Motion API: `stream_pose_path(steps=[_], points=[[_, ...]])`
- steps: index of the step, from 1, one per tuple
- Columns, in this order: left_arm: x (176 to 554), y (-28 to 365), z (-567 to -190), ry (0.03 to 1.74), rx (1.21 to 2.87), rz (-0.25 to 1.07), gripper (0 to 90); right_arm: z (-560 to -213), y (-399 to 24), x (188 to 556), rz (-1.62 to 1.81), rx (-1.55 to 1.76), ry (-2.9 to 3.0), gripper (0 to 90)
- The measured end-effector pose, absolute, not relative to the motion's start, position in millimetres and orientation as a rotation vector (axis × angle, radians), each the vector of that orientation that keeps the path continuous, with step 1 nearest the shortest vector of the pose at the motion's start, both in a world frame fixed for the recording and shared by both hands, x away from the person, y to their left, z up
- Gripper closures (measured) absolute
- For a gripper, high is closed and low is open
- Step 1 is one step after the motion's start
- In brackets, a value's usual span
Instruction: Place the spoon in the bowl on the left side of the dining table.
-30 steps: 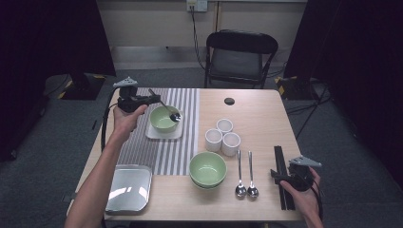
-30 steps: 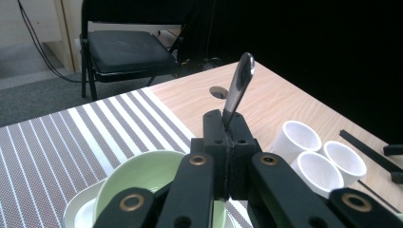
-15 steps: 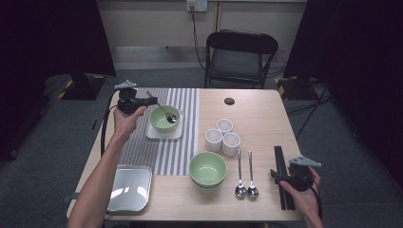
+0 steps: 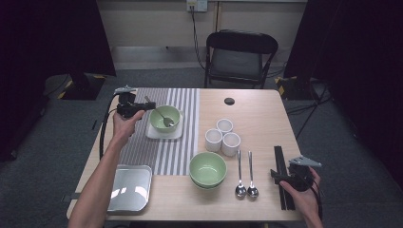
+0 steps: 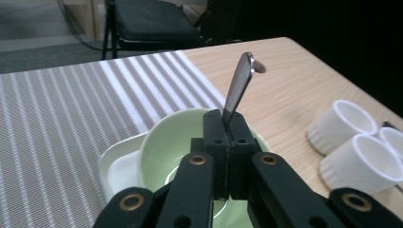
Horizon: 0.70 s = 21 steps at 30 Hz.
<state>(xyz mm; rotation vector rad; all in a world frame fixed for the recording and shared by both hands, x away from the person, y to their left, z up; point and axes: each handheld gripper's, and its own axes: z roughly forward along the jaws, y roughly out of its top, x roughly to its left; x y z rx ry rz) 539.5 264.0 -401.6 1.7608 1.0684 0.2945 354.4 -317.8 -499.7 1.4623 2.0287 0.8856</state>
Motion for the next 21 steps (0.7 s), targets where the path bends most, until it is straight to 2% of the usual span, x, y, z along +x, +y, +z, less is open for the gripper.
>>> stream_pose_path(steps=[5,21], points=[[541,268,-410,1.086,1.743,0.258,89.8,-500,-318,354,0.885,1.462,2.028,14.2],[542,274,-415,1.111,1.762,0.279,84.5,-500,-317,355,0.883,1.466,2.027,14.2]])
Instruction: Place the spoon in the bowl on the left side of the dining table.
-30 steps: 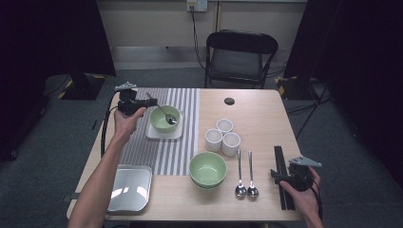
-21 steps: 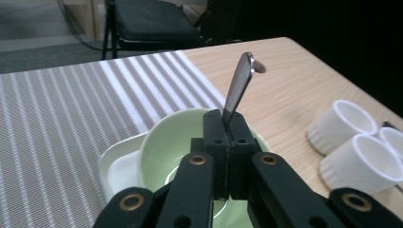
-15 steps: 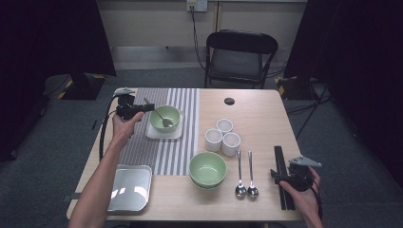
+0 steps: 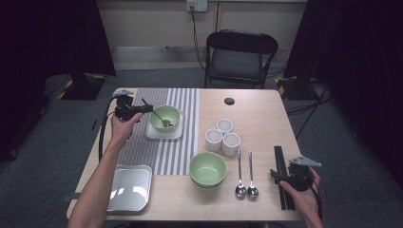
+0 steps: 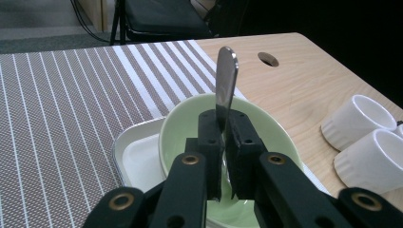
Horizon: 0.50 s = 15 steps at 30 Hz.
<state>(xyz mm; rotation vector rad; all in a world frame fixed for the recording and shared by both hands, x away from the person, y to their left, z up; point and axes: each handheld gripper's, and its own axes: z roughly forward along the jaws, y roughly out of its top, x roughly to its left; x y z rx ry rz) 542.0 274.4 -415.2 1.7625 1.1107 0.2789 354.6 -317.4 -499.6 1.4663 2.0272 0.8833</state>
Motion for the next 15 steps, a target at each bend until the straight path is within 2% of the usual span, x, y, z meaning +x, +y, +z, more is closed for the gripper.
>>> stream_pose_path(steps=[15], points=[[543,286,-422,1.162,1.796,0.273,72.0,-500,-317,355,0.883,1.467,2.026,14.1]])
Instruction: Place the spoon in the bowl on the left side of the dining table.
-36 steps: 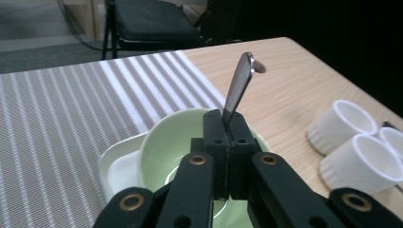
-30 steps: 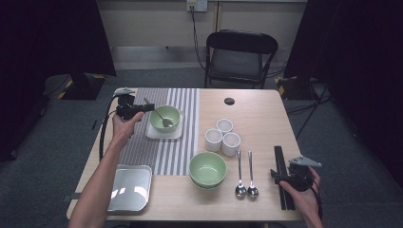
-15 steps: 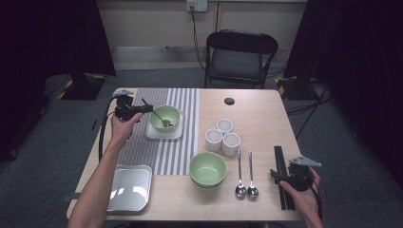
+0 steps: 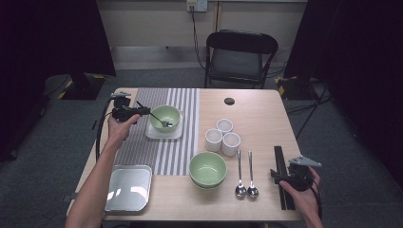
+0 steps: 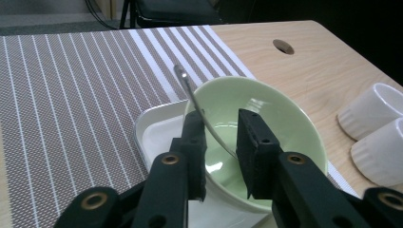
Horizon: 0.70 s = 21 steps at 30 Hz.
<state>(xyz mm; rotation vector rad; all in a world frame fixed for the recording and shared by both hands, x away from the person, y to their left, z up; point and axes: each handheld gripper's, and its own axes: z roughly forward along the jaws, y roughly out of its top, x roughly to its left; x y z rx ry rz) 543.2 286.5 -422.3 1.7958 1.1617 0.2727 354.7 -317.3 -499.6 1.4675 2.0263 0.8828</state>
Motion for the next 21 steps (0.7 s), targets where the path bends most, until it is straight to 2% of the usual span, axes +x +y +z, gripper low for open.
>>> stream_pose_path(steps=[5,9,17,21], points=[[543.3,285.5,-423.9,1.17,1.817,0.288,65.8,-499.6,-317.3,354.7,0.883,1.467,2.026,14.1],[543.2,285.5,-424.2,1.162,1.818,0.294,65.3,-499.6,-317.3,354.8,0.884,1.466,2.027,14.0],[545.6,290.4,-430.1,1.211,1.839,0.286,52.8,-499.7,-317.3,355.0,0.883,1.466,2.027,14.0],[545.6,291.3,-429.8,1.212,1.839,0.291,50.8,-499.7,-317.3,355.0,0.883,1.466,2.027,14.0]])
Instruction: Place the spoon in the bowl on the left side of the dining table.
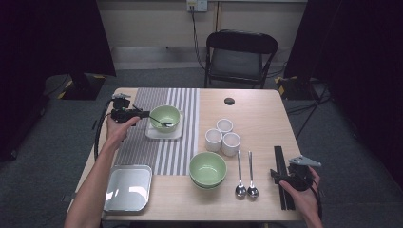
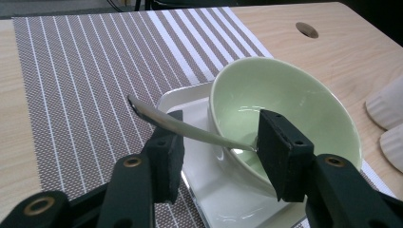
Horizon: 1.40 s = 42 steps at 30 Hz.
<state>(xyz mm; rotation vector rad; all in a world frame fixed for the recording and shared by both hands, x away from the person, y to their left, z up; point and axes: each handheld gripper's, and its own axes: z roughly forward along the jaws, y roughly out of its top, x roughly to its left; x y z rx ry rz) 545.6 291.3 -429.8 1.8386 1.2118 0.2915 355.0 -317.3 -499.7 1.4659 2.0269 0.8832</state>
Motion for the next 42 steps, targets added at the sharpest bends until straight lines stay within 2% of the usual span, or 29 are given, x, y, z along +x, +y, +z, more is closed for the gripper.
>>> stream_pose_path(steps=[4,9,12,15,16,17,21,24,25,28,30,33,34,35,40,42], points=[[544,290,-429,1.198,1.861,0.279,47.6,-500,-317,355,0.883,1.466,2.027,14.0],[542,292,-429,1.209,1.884,0.283,37.8,-500,-317,355,0.883,1.466,2.027,14.0],[541,293,-427,1.203,1.884,0.286,36.1,-500,-317,355,0.883,1.466,2.027,14.0],[538,295,-425,1.2,1.869,0.26,29.6,-500,-317,355,0.883,1.466,2.027,14.0],[537,296,-425,1.189,1.866,0.254,24.7,-500,-317,355,0.883,1.466,2.027,14.0],[530,295,-423,1.179,1.87,0.31,23.6,-500,-317,355,0.883,1.466,2.027,14.0],[526,302,-424,1.178,1.863,0.287,16.8,-500,-317,355,0.882,1.466,2.026,14.0],[518,306,-422,1.185,1.845,0.286,17.4,-500,-317,355,0.882,1.466,2.026,14.0],[513,306,-421,1.17,1.852,0.33,17.6,-500,-317,355,0.882,1.466,2.026,13.9],[508,310,-422,1.186,1.863,0.31,16.2,-500,-317,355,0.882,1.467,2.027,13.9],[501,313,-420,1.183,1.858,0.364,16.6,-500,-317,355,0.881,1.467,2.026,13.9],[490,317,-417,1.14,1.84,0.352,16.8,-500,-317,355,0.881,1.468,2.027,13.9],[488,318,-418,1.123,1.858,0.354,16.0,-500,-317,355,0.882,1.467,2.026,13.9],[482,319,-417,1.119,1.89,0.42,17.8,-500,-317,355,0.881,1.469,2.026,13.9],[471,324,-419,1.081,1.906,0.416,17.0,-500,-317,355,0.881,1.469,2.025,13.9],[465,324,-422,1.087,1.924,0.443,20.2,-500,-317,355,0.879,1.472,2.023,13.8]])
